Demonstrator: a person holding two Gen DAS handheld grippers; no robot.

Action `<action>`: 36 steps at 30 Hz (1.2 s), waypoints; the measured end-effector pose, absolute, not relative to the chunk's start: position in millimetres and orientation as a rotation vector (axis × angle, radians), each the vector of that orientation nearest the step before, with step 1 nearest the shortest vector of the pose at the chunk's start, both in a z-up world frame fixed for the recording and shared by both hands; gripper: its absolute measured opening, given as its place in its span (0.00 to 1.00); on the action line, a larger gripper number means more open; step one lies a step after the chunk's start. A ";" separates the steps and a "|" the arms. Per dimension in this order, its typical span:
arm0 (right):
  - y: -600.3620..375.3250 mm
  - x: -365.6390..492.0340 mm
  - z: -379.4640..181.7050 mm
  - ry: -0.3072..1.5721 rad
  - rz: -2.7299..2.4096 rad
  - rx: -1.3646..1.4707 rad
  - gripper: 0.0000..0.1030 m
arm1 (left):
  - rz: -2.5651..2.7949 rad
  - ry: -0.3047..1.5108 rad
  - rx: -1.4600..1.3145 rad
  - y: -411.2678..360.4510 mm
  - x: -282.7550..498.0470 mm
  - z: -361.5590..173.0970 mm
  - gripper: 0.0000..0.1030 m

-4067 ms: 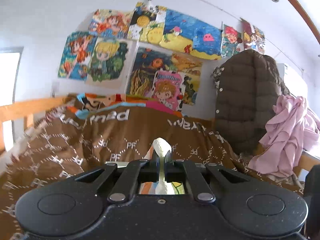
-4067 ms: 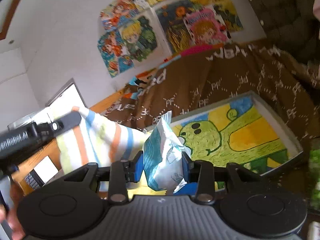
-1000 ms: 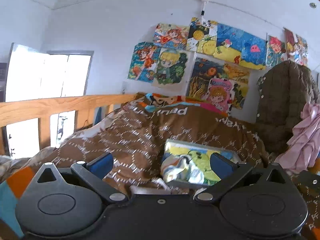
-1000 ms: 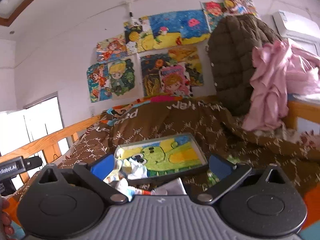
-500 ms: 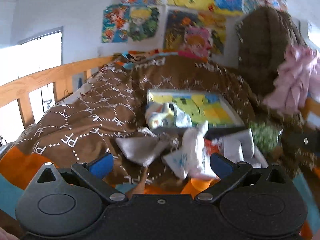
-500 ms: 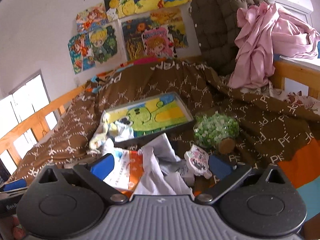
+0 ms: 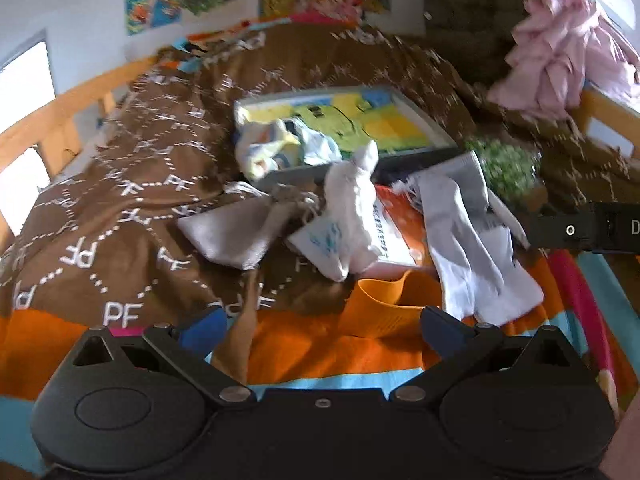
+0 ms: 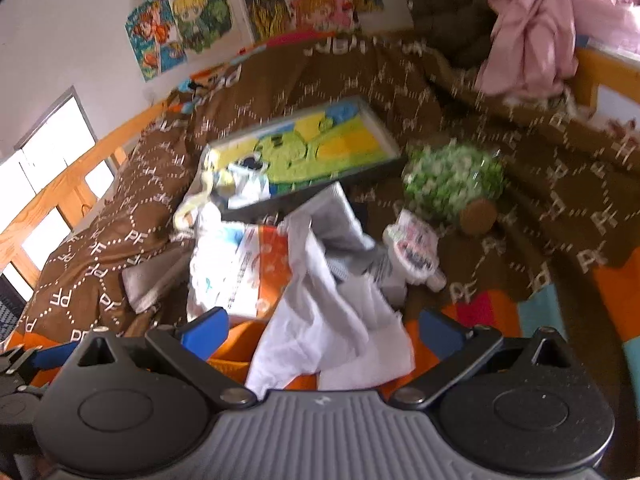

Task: Organize soft objects
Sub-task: 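Move both open tools back toward the remaining pile, then grasp the orange silicone strip with the left tool while the right tool grasps a white cloth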

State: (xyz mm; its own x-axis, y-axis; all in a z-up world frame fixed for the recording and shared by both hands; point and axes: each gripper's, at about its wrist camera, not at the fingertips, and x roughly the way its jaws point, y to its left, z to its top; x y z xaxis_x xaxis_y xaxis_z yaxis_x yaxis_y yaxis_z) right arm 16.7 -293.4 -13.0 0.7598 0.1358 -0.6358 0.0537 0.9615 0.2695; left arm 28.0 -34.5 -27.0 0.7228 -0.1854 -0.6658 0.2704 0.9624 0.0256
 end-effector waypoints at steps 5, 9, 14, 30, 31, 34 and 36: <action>-291.7 34.4 -22.0 0.763 0.074 0.280 1.00 | -0.338 0.769 0.195 -38.6 45.4 -35.5 0.99; -288.9 54.3 -30.1 0.810 0.113 0.266 1.00 | -0.417 0.780 0.311 -47.0 56.8 -45.9 0.99; -285.9 78.7 -38.2 0.848 0.164 0.212 1.00 | -0.534 0.750 0.413 -51.5 67.4 -56.9 0.99; -275.9 128.8 -48.5 0.830 0.346 0.036 1.00 | -0.687 0.623 0.467 -58.6 72.9 -71.8 0.99; -275.5 130.6 -49.1 0.829 0.349 0.035 1.00 | -0.699 0.629 0.462 -59.0 73.9 -73.2 0.99; -272.6 134.1 -52.6 0.831 0.358 0.015 1.00 | -0.720 0.651 0.462 -60.7 78.5 -78.1 0.99; -270.2 134.8 -54.7 0.827 0.357 0.004 1.00 | -0.726 0.666 0.461 -62.0 81.4 -80.9 0.98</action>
